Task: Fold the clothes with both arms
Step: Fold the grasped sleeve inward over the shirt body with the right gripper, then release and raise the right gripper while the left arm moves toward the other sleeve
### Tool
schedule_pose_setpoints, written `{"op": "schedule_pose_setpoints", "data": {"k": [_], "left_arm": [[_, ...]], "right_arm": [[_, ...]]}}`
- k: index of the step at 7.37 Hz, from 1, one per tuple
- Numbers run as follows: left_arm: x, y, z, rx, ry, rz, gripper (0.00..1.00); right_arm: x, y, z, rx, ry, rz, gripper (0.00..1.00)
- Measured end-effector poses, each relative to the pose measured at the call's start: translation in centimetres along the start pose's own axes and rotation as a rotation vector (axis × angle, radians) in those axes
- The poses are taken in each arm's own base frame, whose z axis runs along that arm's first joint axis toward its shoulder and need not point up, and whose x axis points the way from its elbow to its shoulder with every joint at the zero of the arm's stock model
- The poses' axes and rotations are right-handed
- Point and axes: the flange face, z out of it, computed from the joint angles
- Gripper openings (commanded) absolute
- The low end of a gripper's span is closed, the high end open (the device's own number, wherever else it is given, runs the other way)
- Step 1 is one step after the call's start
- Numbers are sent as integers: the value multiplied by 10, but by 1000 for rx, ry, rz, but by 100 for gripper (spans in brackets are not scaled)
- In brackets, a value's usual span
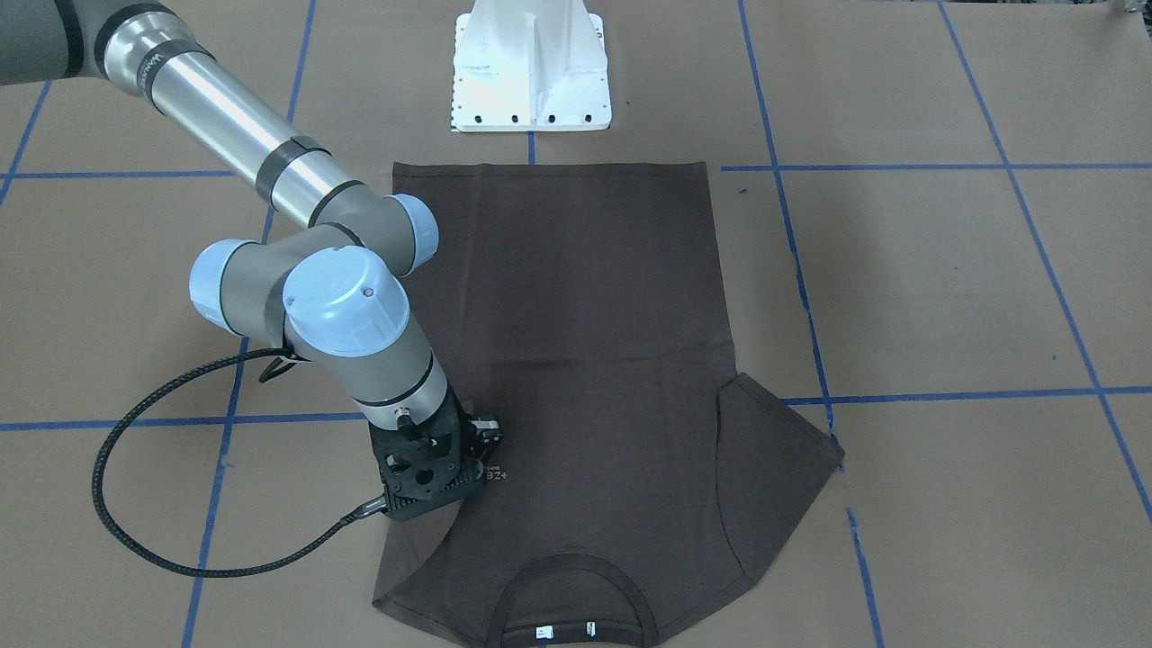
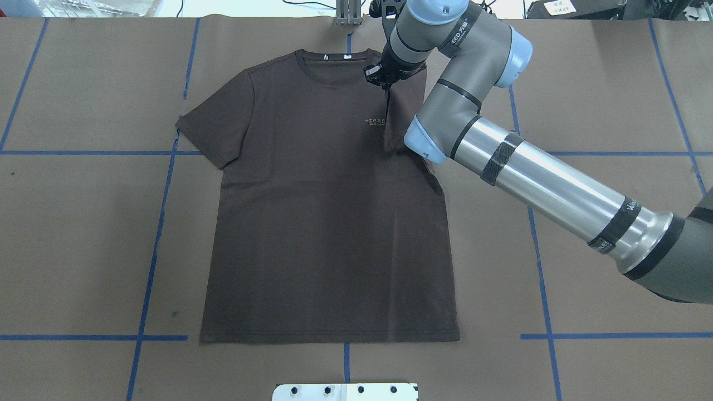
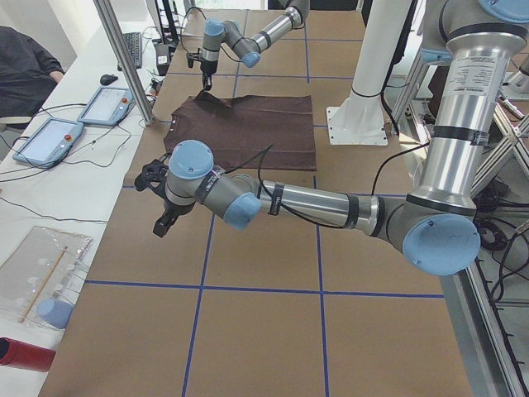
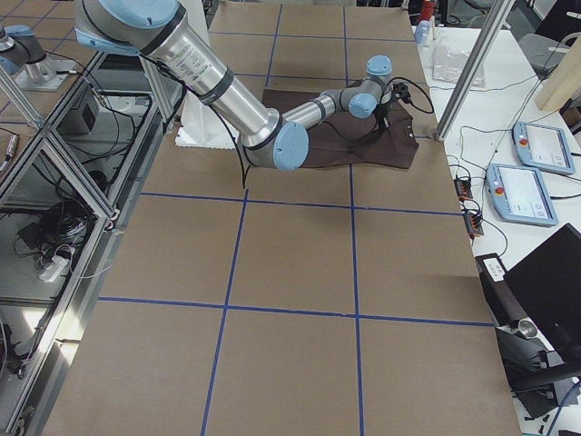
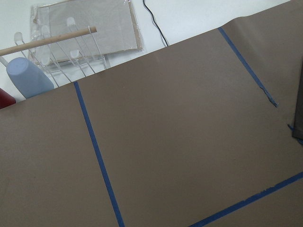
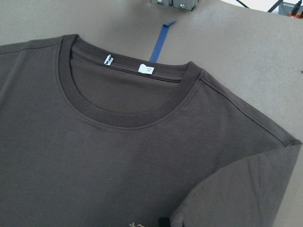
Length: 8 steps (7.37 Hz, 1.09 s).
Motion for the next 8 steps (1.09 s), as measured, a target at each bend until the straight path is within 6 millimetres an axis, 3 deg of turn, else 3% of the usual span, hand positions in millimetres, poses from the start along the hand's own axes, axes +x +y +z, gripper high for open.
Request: {"op": "schedule_pose_setpoints", "data": {"k": [4, 6, 8], "left_arm": [[10, -12, 0, 10, 7, -57, 100], [61, -38, 30, 19, 39, -154, 100], [133, -52, 85, 51, 26, -275, 100]], "right_arm": [[-1, 0, -1, 2, -13, 46, 100], [23, -6, -26, -91, -62, 155, 100], [59, 6, -79, -193, -18, 262, 100]]}}
